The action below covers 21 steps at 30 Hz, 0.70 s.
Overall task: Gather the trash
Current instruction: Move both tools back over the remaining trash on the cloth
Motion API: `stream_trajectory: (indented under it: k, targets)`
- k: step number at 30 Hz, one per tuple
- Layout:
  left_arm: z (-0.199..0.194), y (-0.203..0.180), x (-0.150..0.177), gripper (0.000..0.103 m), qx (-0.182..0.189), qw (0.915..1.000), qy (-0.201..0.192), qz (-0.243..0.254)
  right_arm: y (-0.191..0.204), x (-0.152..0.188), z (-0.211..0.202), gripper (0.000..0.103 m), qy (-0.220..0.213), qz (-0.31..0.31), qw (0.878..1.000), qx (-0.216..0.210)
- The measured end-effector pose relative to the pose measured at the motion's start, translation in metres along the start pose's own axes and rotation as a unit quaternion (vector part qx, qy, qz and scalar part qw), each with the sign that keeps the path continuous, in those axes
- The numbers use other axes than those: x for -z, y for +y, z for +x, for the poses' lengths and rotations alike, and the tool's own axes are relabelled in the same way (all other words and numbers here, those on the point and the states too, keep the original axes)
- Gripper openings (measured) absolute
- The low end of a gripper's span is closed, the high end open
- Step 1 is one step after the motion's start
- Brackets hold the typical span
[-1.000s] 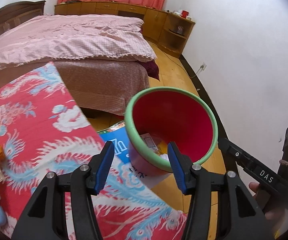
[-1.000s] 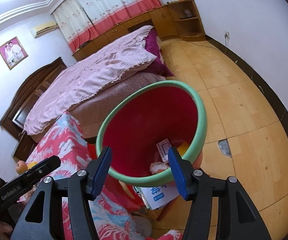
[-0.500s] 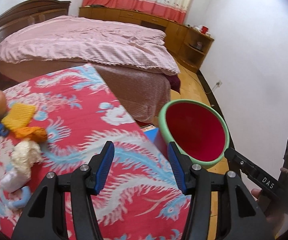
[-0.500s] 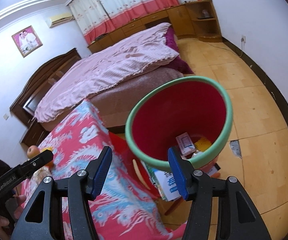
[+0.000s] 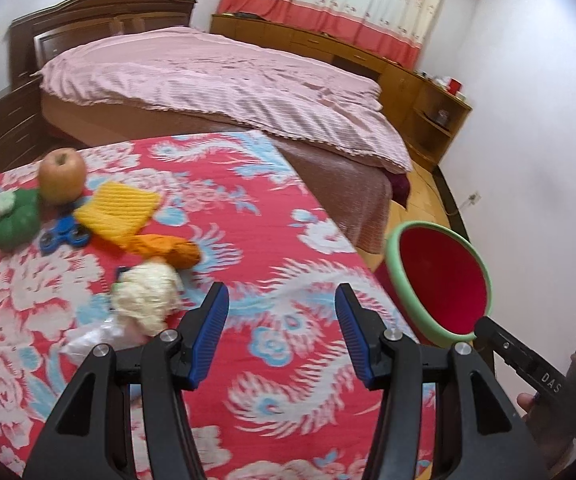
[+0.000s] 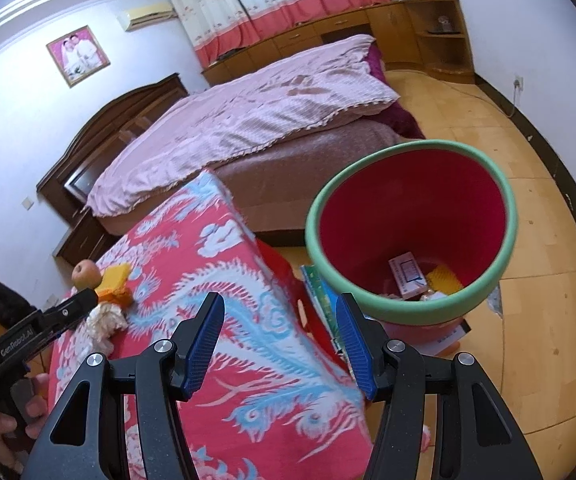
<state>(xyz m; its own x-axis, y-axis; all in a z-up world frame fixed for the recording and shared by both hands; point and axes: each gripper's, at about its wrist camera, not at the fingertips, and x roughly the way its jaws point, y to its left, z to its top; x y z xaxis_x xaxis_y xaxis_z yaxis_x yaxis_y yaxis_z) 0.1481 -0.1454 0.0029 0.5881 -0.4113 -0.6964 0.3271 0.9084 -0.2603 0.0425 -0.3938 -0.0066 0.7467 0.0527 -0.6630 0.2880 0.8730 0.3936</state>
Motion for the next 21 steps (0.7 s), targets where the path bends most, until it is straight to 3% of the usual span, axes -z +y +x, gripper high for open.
stream_trajectory:
  k: [6,21]
  targets:
    - [-0.001,0.023,0.0,0.055,-0.043,0.9991,-0.006,0.001,0.014,0.003,0.011,0.06,0.013,-0.011,1.0,-0.006]
    - [0.021,0.064,0.0,0.055,-0.084,0.9963,0.012,-0.013,0.039,0.004,0.031,0.06,0.038,-0.035,0.999,-0.01]
